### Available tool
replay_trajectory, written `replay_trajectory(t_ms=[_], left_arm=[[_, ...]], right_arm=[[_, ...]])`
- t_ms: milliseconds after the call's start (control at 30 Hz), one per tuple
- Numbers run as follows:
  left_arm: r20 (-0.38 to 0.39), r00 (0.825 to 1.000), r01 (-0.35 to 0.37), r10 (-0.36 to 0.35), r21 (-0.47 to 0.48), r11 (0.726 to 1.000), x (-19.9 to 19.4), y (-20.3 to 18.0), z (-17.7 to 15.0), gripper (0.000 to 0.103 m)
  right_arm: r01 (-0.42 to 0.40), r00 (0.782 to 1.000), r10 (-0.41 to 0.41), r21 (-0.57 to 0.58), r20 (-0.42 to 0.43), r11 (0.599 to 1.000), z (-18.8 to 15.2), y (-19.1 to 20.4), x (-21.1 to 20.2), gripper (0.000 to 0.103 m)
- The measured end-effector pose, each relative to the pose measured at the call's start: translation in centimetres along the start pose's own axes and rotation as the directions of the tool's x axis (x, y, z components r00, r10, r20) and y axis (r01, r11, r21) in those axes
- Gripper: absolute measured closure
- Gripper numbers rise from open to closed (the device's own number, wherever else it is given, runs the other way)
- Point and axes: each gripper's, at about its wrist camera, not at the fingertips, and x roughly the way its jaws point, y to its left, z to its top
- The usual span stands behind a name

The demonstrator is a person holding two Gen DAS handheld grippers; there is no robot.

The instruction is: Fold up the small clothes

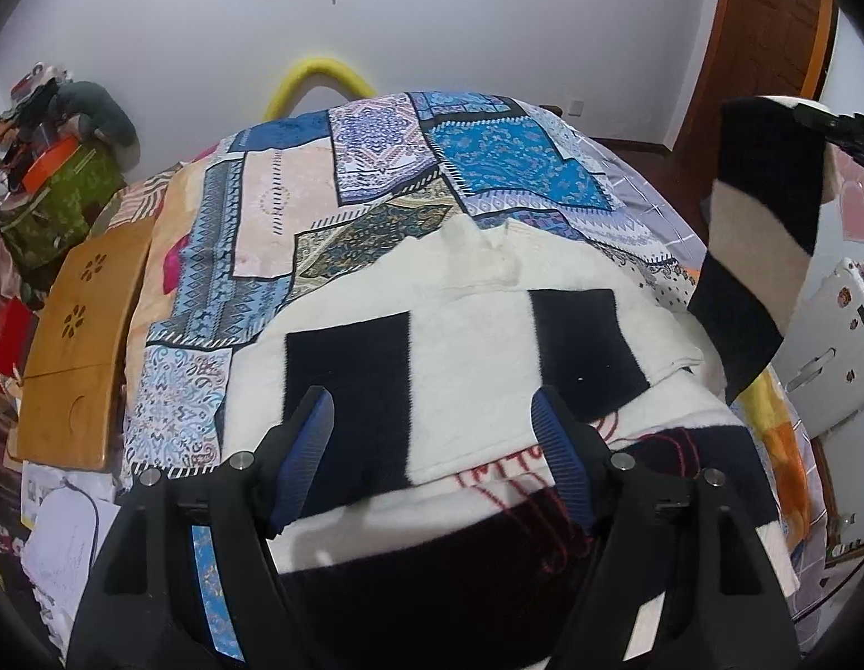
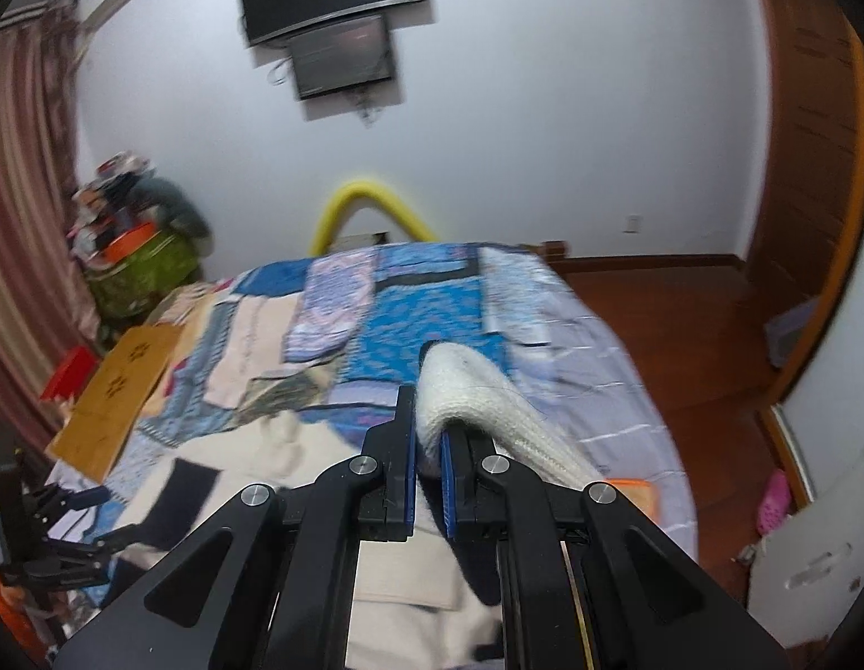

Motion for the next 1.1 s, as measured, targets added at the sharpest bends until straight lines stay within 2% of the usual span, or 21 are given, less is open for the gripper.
replay_trajectory(t_ms=[333,533,833,1000,1067,1100], left_arm=[[-0.010,1.000,0.004,-0.005,-0.052,0.999,0.0,2.9,-1.2,0.030],[-0.033,0.999,-0.004,0.001,-0.073,0.997,0.6,4.5,-2.0,0.030],[-0.060,0.998,-0.005,-0.001,-0.106,0.994,1.4,5.8,-3.0,0.030],[-0.075,0.997,-0.007,-0.002,-0.121,0.993,1.7,6.2,-3.3,0.030],[-0.078,0.997,-0.007,-0.003,-0.126,0.992,1.8,6.3,-3.3,0.030],[-0.079,0.997,-0.006,-0.004,-0.128,0.992,1.7,6.3,-3.3,0.030]], right_arm=[[-0.166,0.983,0.159,-0.078,-0.086,0.983,-1.1,9.7,4.8,0.097],[-0.230,0.957,0.198,-0.137,-0.212,0.964,-4.9,14.0,8.3,0.097],[-0.288,0.893,0.214,-0.138,-0.395,0.947,-10.1,17.0,12.6,0.095],[-0.306,0.867,0.222,-0.124,-0.446,0.944,-11.6,17.8,13.5,0.095],[-0.310,0.861,0.224,-0.122,-0.456,0.943,-12.0,18.1,13.5,0.092],[-0.314,0.856,0.229,-0.113,-0.464,0.943,-12.1,18.1,13.5,0.087]])
